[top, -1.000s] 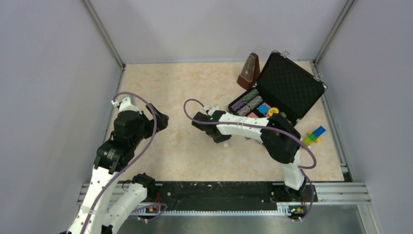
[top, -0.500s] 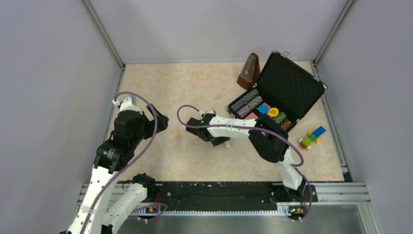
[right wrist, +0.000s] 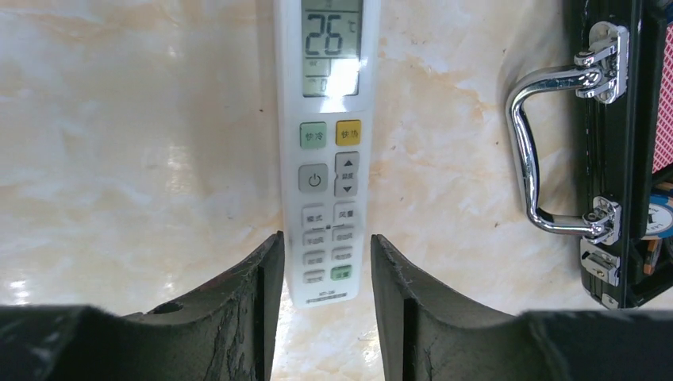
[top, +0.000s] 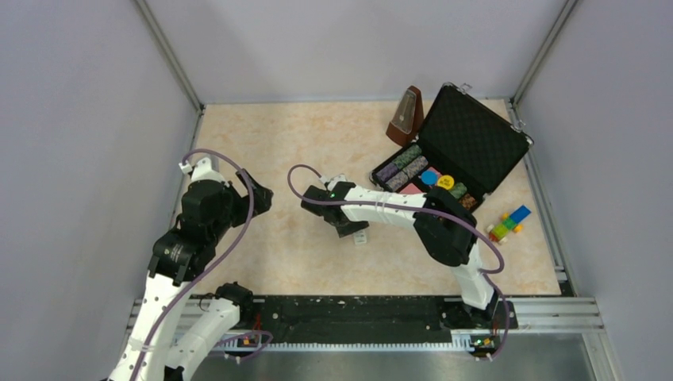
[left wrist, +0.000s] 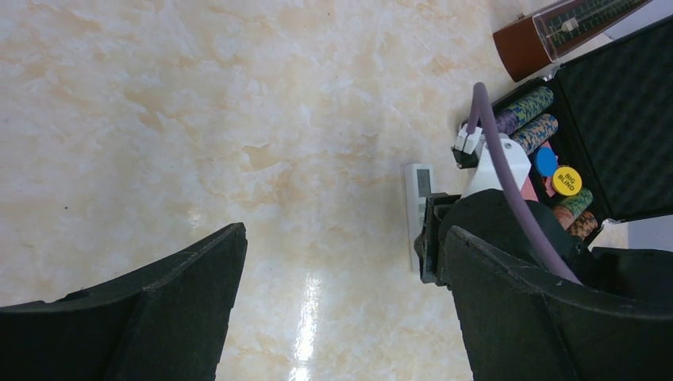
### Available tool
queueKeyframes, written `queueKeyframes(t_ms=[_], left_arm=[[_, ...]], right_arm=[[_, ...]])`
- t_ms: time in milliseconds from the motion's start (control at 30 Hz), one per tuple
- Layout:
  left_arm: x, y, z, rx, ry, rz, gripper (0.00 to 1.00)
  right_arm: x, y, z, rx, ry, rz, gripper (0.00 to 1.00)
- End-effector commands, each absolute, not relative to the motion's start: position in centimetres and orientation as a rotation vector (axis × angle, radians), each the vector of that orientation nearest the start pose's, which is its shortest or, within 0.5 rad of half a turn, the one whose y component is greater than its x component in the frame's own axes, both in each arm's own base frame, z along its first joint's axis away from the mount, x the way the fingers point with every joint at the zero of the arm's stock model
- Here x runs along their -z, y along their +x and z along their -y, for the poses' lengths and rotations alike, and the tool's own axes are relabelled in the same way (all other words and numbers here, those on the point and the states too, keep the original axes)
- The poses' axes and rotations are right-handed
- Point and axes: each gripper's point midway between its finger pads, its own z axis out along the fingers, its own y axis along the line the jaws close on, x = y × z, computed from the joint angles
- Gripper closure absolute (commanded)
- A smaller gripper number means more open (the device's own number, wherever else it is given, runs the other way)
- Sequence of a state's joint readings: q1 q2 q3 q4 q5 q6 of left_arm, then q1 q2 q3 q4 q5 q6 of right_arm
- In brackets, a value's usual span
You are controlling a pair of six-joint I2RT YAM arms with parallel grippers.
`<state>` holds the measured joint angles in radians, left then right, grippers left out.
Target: Load the batteries into the remote control
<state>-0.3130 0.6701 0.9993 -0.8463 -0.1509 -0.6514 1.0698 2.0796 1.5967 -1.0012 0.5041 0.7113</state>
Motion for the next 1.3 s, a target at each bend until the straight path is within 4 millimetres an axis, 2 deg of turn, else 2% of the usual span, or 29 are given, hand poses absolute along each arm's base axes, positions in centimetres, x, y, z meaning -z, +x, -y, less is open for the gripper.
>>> queueKeyframes(t_ms=[0, 233, 333, 367, 467, 600, 667, 833, 1067, 1267], left_arm=[[-28.4, 21.4, 6.2, 0.425, -0.445, -1.99, 0.01], [-28.8, 20.7, 5.8, 0.415, -0.459, -1.985, 0.01], [-28.9, 20.1, 5.7, 0.428, -0.46, -1.984, 0.01], [-28.9, 19.8, 5.8, 0.436, -0.452, -1.989, 0.01], [-28.5, 18.7, 6.1, 0.461, -0.415, -2.008, 0.01], [-27.5, 17.2, 5.4, 0.443, -0.401, -2.007, 0.01], [-27.4, 16.3, 5.0, 0.441, -0.397, -1.983, 0.01], [-26.4, 14.7, 3.4, 0.401, -0.431, -1.931, 0.01], [-25.7, 12.9, 2.5, 0.421, -0.462, -1.866, 0.01], [-25.5, 12.4, 2.2, 0.417, -0.454, -1.85, 0.01]], right_arm=[[-7.1, 23.7, -32.3, 0.188, -0.395, -2.596, 0.57], [-9.3, 23.4, -32.9, 0.084, -0.378, -2.587, 0.55], [-10.9, 22.8, -32.2, 0.025, -0.346, -2.569, 0.46], [-11.3, 22.6, -31.6, 0.009, -0.33, -2.564, 0.38], [-13.3, 21.6, -29.0, -0.032, -0.276, -2.522, 0.02], [-16.9, 20.4, -23.8, -0.087, -0.157, -2.424, 0.01], [-20.2, 19.5, -20.7, -0.168, -0.08, -2.333, 0.01], [-25.3, 17.8, -14.5, -0.346, 0.07, -2.129, 0.01], [-28.5, 15.5, -8.1, -0.525, 0.255, -1.925, 0.01], [-29.3, 14.2, -4.6, -0.566, 0.344, -1.866, 0.01]])
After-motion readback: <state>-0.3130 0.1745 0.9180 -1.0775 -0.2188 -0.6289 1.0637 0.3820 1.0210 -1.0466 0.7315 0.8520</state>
